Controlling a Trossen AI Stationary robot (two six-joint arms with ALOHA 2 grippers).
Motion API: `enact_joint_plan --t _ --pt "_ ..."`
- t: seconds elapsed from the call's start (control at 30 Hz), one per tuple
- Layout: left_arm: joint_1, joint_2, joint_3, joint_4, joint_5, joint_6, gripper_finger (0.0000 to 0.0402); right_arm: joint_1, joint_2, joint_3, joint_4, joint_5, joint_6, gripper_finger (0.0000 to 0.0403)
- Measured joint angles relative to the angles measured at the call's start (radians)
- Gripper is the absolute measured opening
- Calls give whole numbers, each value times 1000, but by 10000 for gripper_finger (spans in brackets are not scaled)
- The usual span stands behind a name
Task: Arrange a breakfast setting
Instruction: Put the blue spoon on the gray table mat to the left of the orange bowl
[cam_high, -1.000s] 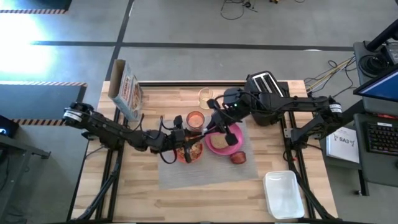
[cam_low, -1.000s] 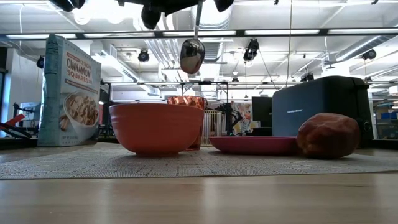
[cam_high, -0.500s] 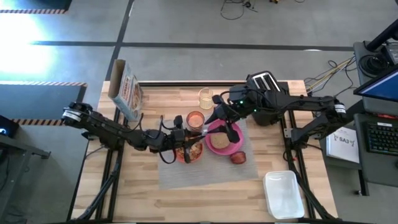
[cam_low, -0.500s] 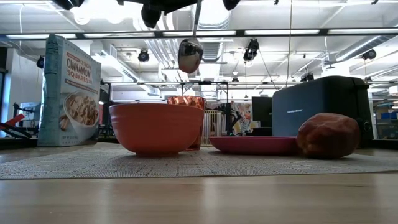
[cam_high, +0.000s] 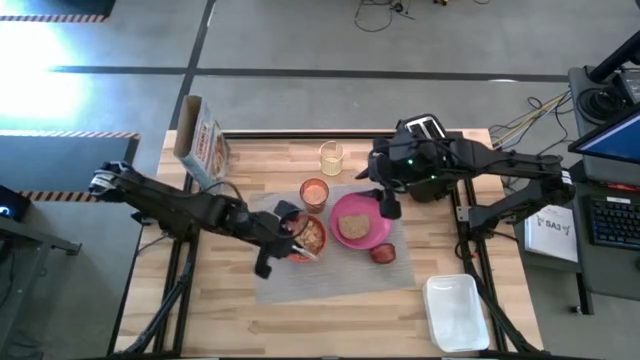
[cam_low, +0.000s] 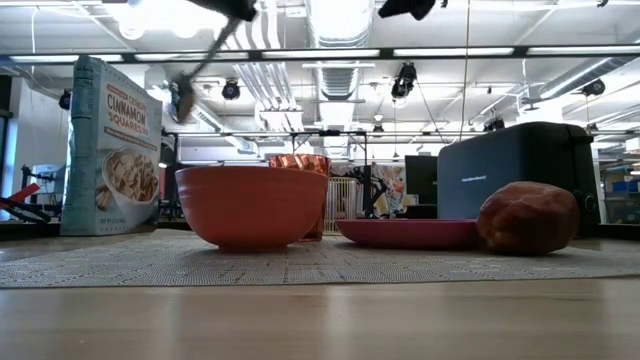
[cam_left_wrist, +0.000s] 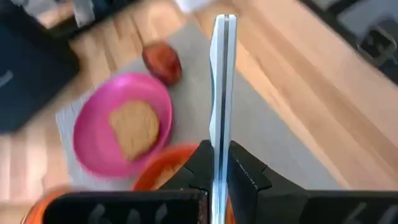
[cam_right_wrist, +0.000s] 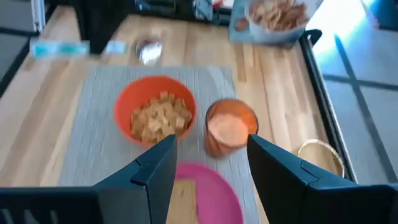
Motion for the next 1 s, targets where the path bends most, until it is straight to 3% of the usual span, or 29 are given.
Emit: enact_joint_plan --t 0.2,0.37,0.77,1.0 --pt "-8 7 158 -328 73 11 7 0 18 0 -30 17 -1 174" --pt "-7 8 164 -516 77 108 8 0 41 0 -41 17 -2 171" --pt "-8 8 -9 -539 73 409 17 0 78 0 -44 17 -3 171" --pt "-8 10 -72 -492 55 506 17 0 91 0 -43 18 -29 171"
